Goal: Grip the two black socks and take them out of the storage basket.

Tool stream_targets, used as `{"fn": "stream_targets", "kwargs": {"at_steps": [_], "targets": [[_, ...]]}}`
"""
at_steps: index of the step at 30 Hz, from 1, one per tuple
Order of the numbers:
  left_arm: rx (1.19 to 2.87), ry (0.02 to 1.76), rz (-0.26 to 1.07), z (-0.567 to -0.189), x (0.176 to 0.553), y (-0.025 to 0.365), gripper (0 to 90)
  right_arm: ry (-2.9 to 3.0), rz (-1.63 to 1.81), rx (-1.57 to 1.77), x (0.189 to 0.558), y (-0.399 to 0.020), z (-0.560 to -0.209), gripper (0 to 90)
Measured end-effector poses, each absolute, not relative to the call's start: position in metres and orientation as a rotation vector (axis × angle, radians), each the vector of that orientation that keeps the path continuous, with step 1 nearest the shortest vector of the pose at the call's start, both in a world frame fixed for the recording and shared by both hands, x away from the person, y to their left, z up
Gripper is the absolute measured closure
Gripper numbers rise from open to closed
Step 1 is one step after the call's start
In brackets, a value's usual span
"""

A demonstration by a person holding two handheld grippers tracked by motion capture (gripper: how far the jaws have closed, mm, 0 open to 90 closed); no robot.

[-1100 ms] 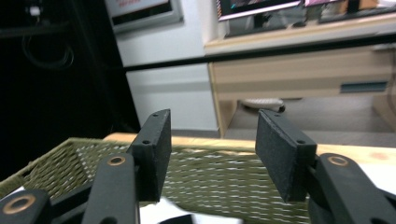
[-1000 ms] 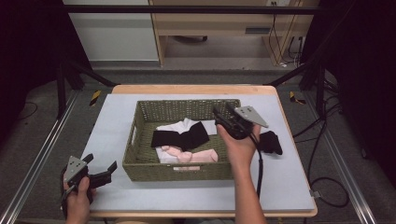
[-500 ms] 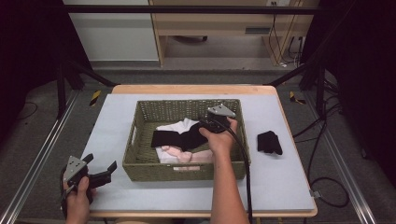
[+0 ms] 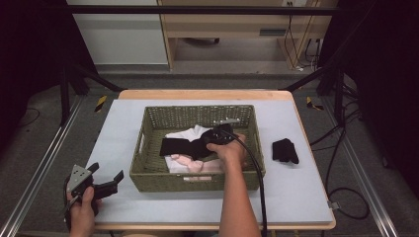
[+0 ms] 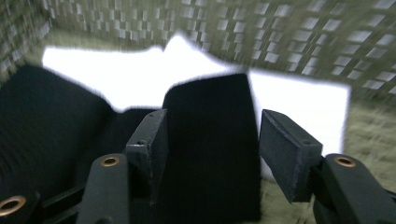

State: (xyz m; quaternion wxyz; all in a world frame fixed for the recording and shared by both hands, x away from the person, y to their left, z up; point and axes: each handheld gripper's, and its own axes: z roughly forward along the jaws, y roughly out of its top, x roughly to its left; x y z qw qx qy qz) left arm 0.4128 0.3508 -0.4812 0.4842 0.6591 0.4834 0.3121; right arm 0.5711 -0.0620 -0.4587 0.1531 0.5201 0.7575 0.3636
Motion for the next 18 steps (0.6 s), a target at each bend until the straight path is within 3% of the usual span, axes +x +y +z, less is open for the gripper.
{"fn": "stream_targets", "kwargs": {"at_steps": [1,2,3,4,5,6,12,14,15,16,18], "targets": [[1.605,1.176,0.759,-0.481,0.413,0.351,0.4,2.200,1.013,1.484,0.571,-0.062,-0.460,53.8],[1.605,1.176,0.759,-0.481,0.413,0.351,0.4,2.200,1.013,1.484,0.571,-0.062,-0.460,53.8],[1.603,1.177,0.757,-0.481,0.413,0.351,0.4,2.239,0.981,1.478,0.570,-0.063,-0.459,74.2],[1.602,1.178,0.757,-0.481,0.413,0.351,0.4,2.248,0.977,1.487,0.570,-0.065,-0.457,82.6],[1.602,1.178,0.757,-0.481,0.413,0.351,0.4,2.248,0.977,1.487,0.570,-0.065,-0.457,82.6],[1.601,1.178,0.756,-0.481,0.413,0.351,0.4,2.231,0.988,1.526,0.570,-0.066,-0.454,89.8],[1.593,1.179,0.744,-0.481,0.413,0.352,0.3,2.120,1.039,1.550,0.567,-0.071,-0.438,90.0],[1.594,1.178,0.748,-0.481,0.413,0.351,0.3,2.078,1.130,1.519,0.567,-0.072,-0.436,87.2],[1.598,1.177,0.752,-0.481,0.413,0.351,0.3,2.071,1.122,1.515,0.567,-0.071,-0.437,75.2],[1.600,1.178,0.756,-0.481,0.413,0.351,0.4,2.088,1.140,1.534,0.569,-0.067,-0.446,54.2],[1.598,1.178,0.754,-0.481,0.413,0.351,0.4,2.167,1.139,1.565,0.571,-0.061,-0.452,45.0]]}}
